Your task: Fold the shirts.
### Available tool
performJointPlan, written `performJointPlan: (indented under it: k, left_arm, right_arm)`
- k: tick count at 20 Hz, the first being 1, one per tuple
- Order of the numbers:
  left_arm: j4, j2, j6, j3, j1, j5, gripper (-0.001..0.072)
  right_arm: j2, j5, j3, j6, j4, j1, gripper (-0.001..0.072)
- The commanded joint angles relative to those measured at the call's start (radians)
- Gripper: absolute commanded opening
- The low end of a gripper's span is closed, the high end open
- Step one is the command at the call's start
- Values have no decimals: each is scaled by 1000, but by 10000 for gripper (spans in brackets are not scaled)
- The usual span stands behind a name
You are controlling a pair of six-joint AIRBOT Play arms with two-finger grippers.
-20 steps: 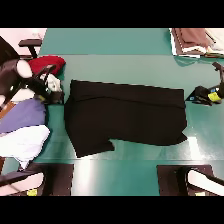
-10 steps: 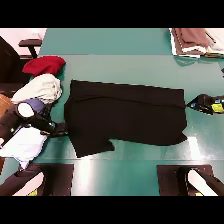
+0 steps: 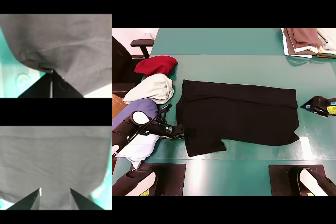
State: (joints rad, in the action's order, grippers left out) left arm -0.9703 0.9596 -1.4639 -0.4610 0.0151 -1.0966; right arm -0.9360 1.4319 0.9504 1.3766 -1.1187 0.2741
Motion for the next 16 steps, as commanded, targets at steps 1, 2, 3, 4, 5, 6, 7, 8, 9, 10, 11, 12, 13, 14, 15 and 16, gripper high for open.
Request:
performJointPlan:
  k: [1, 2, 3, 4, 5, 6, 7, 8, 9, 10, 11, 12, 13, 14, 15, 16]
  left_arm:
    - [20, -56, 24, -25, 0, -37, 22]
    - [19, -94, 24, -37, 0, -43, 22]
    - [20, -125, 24, -46, 0, -47, 22]
    - [20, -143, 24, -56, 0, -50, 22]
    - [21, -143, 24, -68, 0, -65, 22]
    - [20, -142, 24, -71, 0, -71, 22]
    - [20, -142, 24, -71, 0, -71, 23]
    - [20, -142, 24, -71, 0, -69, 23]
    - [20, -142, 24, -71, 0, -65, 23]
    - [20, -142, 24, -71, 0, -63, 23]
    - [19, -142, 24, -71, 0, -63, 23]
    - [19, -142, 24, -71, 0, -63, 23]
    - [19, -142, 24, -71, 0, -63, 23]
    - [20, -142, 24, -71, 0, -64, 23]
    - [19, -142, 24, -71, 0, -65, 23]
    - [14, -142, 24, -71, 0, -75, 22]
  right_arm:
    - [18, 80, -68, 15, -188, 97, 414]
    - [31, 86, -127, 21, -233, 137, 435]
    - [37, 87, -199, 21, -246, 183, 573]
    - [32, 81, -261, 21, -227, 220, 582]
    - [19, 63, -317, 21, -205, 245, 573]
    - [-1, 41, -366, 21, -179, 256, 556]
    - [-23, 14, -403, 21, -160, 257, 501]
    - [-42, -21, -427, 21, -132, 256, 501]
    - [-63, -64, -443, 21, -90, 255, 501]
    - [-84, -99, -447, 20, -51, 253, 500]
    - [-104, -124, -445, 20, -29, 246, 489]
    - [-119, -143, -444, 20, -23, 232, 428]
    - [-136, -159, -444, 20, -23, 206, 427]
    - [-151, -173, -444, 20, -25, 177, 361]
    - [-162, -185, -444, 20, -26, 146, 237]
    - [-166, -199, -444, 20, -28, 114, 188]
